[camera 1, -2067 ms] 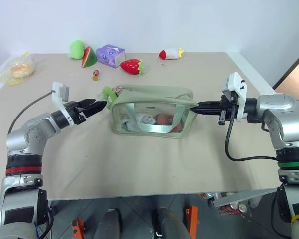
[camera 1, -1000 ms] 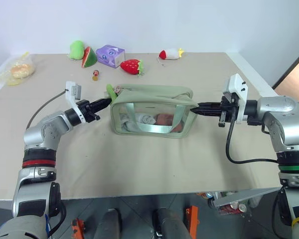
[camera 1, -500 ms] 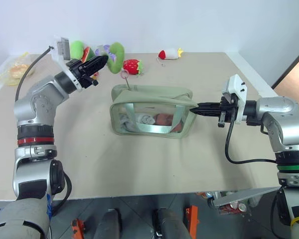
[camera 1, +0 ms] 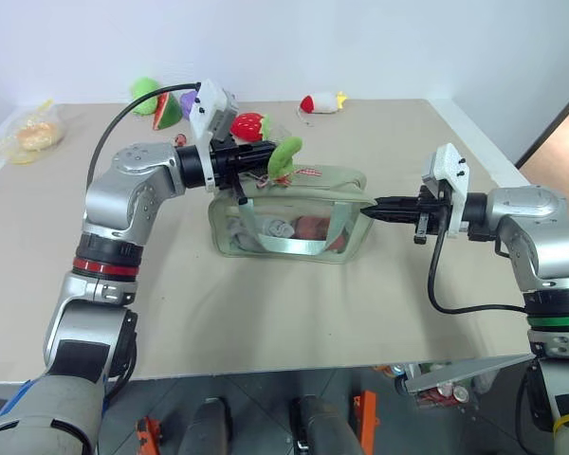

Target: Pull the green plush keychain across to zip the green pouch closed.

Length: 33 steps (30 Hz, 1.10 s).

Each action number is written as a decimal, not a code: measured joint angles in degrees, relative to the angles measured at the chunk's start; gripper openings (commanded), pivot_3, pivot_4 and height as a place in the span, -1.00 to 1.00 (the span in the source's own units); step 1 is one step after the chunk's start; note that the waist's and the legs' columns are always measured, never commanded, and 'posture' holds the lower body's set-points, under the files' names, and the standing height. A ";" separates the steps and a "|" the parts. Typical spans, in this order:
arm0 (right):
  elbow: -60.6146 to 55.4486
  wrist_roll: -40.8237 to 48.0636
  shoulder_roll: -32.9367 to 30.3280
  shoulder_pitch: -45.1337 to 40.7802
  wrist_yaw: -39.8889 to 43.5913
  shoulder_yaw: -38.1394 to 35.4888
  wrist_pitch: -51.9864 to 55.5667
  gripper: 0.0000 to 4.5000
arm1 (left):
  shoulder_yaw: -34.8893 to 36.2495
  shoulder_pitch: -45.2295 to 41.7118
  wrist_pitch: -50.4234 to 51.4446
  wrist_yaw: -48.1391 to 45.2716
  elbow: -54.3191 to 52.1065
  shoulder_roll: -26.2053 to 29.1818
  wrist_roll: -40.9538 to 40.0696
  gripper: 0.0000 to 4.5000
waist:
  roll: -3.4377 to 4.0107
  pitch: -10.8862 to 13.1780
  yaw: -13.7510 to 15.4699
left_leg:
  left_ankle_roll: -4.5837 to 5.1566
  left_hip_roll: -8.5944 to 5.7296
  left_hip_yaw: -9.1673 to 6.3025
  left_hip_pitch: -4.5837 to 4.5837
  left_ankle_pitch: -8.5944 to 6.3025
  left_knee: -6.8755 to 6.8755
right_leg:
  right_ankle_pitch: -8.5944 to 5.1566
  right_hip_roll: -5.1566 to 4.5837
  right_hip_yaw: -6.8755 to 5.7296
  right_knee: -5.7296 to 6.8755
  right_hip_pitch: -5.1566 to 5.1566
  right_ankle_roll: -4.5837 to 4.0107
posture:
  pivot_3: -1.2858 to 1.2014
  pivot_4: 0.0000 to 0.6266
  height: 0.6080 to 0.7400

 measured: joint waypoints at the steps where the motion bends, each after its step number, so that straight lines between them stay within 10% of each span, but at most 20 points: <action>1: -0.08 0.03 -0.01 0.03 -0.07 -0.01 0.12 -1.00 | 0.32 -0.04 0.11 0.05 0.60 0.00 -0.02 -0.30 | 0.00 0.00 0.00 | 0.00 0.00 0.00 0.00 0.00 0.00 | 0.00 0.00 0.00 0.00 0.00 0.00 | 0.03 -0.52 1.00; 6: -0.20 0.36 -0.07 0.09 -0.18 -0.10 0.58 -1.00 | 0.76 -2.34 -1.11 2.15 5.14 0.10 1.95 0.48 | 0.00 0.00 0.00 | 0.00 -0.01 0.01 -0.02 0.00 0.01 | 0.00 -0.01 0.01 -0.01 0.00 0.01 | 0.03 -0.52 1.00; 33: -0.22 0.53 0.55 -0.49 -0.08 0.01 0.75 -1.00 | -0.41 1.77 -2.10 -10.66 -0.89 17.18 8.57 0.48 | 0.01 0.01 -0.42 | 0.00 0.02 0.03 -0.04 0.00 -0.04 | -0.02 0.00 0.02 0.00 -0.08 -0.03 | 0.03 -0.52 1.00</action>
